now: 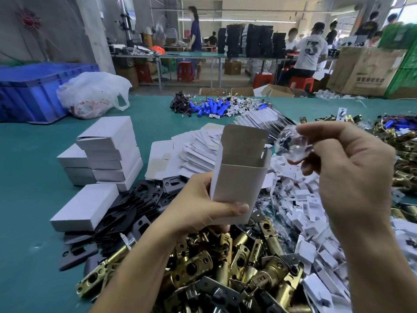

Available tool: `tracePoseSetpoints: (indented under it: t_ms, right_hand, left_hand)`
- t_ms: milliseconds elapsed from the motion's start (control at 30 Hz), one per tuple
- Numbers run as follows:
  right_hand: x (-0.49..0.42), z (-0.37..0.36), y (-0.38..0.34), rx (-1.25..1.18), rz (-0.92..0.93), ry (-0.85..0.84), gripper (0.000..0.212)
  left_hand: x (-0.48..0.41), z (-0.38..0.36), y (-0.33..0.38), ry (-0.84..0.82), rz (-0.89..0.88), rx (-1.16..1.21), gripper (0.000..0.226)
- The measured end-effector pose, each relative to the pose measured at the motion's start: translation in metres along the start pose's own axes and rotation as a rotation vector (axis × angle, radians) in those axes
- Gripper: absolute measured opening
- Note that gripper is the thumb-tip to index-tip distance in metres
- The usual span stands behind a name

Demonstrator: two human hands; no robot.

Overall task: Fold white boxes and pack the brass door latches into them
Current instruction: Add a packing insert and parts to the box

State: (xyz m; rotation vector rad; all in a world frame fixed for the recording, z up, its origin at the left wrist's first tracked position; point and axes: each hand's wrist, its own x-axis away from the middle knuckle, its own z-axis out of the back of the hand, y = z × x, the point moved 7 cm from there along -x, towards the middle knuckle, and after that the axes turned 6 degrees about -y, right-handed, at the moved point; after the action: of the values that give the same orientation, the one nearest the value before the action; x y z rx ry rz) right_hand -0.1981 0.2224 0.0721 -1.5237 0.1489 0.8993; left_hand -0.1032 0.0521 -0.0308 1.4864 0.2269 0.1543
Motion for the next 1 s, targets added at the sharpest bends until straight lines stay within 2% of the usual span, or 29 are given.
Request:
tracePoseSetpoints:
  t_ms: [133,200,400,633,700,733,833,1000]
  right_hand:
    - [0.002,-0.024,-0.007,-0.039,-0.014,-0.22,0.014]
    - [0.004,-0.033,-0.004,0.081,-0.027,-0.311,0.025]
    - [0.001,-0.036,-0.002,0.338,0.077,-0.37,0.035]
    - [0.003,-0.053,-0.001,0.184,0.018,-0.45,0.018]
    - [0.006,-0.057,-0.002,0.249,0.02,-0.474,0.012]
    - [0.007,-0.06,-0.001,0.318,0.014,-0.497,0.013]
    - [0.012,-0.066,0.005,0.527,-0.032,-0.582,0.036]
    - [0.012,-0.066,0.007,0.526,-0.073,-0.619,0.029]
  left_hand:
    - [0.0,-0.004,0.0,-0.054,0.006,-0.014,0.028]
    - [0.0,-0.006,-0.001,-0.07,0.014,-0.007,0.031]
    - [0.0,-0.006,-0.003,-0.079,0.027,0.019,0.033]
    - [0.0,-0.007,-0.001,-0.095,-0.004,0.009,0.027]
    - [-0.001,-0.006,-0.001,-0.089,-0.008,0.018,0.025]
    - [-0.001,-0.005,-0.001,-0.076,-0.009,0.02,0.024]
    - [-0.002,-0.003,-0.002,-0.029,-0.014,0.003,0.025]
    - [-0.002,-0.003,0.0,-0.041,-0.039,-0.007,0.022]
